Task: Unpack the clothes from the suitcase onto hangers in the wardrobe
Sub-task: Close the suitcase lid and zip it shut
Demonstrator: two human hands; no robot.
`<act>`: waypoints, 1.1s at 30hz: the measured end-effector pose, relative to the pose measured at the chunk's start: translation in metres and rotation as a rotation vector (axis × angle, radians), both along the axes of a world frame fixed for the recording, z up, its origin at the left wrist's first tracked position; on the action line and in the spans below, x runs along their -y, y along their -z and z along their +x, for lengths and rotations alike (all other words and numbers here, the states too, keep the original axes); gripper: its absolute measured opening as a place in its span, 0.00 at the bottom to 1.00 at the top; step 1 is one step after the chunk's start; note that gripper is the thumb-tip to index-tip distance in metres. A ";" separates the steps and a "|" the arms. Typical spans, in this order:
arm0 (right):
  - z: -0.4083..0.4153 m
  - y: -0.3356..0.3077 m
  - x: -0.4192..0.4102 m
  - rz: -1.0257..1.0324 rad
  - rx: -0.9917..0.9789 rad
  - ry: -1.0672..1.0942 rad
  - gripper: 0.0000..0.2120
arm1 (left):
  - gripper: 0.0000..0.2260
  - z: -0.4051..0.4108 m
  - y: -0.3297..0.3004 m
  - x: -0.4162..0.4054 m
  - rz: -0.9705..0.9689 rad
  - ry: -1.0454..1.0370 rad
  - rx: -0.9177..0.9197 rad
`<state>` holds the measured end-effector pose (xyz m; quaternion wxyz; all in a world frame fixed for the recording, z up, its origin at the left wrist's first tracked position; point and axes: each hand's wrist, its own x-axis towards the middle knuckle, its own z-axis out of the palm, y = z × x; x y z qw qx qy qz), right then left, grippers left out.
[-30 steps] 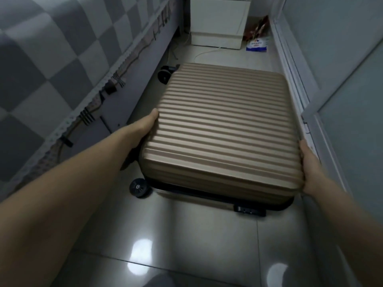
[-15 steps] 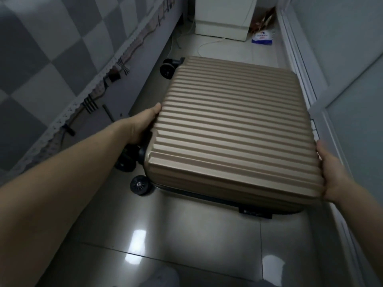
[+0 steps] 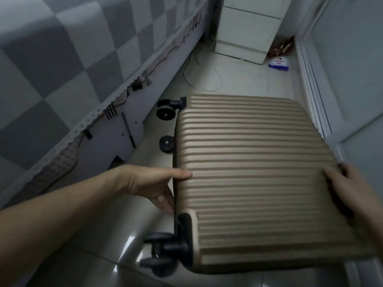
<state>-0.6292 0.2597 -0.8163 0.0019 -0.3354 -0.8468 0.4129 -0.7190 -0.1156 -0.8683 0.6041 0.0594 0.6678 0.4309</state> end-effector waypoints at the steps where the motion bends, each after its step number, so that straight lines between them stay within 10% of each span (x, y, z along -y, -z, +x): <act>1: -0.013 -0.003 0.016 0.132 -0.070 -0.132 0.23 | 0.30 0.007 0.003 -0.003 0.002 0.029 0.007; 8: -0.117 -0.023 0.161 0.641 -0.107 -0.991 0.27 | 0.16 0.010 0.001 0.002 0.012 0.052 -0.016; 16: -0.185 0.010 0.220 0.702 0.055 -0.946 0.37 | 0.10 -0.092 0.038 0.022 -0.002 -0.737 -0.662; 23: -0.190 0.020 0.225 0.755 -0.021 -0.908 0.46 | 0.13 -0.178 0.090 0.019 0.378 -0.883 -0.389; 33: -0.192 0.037 0.226 0.829 -0.146 -0.857 0.37 | 0.17 -0.254 0.059 -0.025 0.383 -0.134 -0.254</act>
